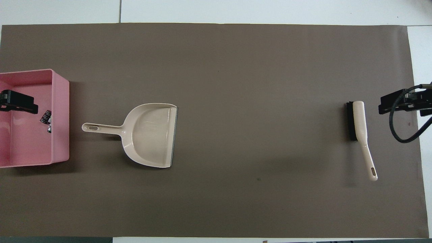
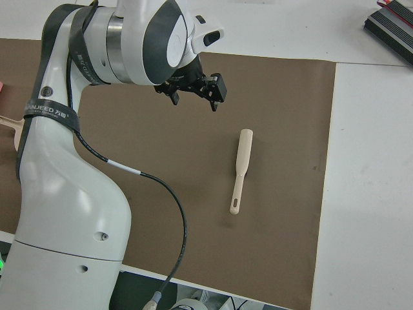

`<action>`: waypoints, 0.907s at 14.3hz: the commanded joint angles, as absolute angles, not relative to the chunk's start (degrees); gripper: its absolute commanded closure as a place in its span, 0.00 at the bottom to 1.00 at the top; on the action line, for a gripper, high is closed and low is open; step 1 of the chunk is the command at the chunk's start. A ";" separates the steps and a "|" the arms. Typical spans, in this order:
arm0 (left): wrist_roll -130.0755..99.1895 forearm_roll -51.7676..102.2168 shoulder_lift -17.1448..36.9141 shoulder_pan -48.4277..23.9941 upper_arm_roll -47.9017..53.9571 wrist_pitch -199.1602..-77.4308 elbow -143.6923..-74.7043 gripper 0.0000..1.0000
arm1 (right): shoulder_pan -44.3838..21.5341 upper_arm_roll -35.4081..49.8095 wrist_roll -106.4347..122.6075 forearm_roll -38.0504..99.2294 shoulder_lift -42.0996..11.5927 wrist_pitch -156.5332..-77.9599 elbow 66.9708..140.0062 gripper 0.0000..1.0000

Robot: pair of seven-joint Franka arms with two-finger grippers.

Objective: Clean e-waste and dump in bin

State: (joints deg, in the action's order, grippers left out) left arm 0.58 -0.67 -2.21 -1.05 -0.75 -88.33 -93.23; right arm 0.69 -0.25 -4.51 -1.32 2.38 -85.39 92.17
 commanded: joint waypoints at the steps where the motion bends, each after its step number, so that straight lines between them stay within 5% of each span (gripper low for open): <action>1: 0.88 -0.26 -3.34 0.17 -0.53 -88.24 -94.39 0.01 | -0.26 -0.26 -9.13 -1.76 3.08 -84.82 92.46 0.00; 13: 1.93 2.37 -3.78 0.62 -0.53 -90.44 -95.89 0.01 | -0.18 0.26 -8.97 -2.02 1.59 -82.19 88.60 0.00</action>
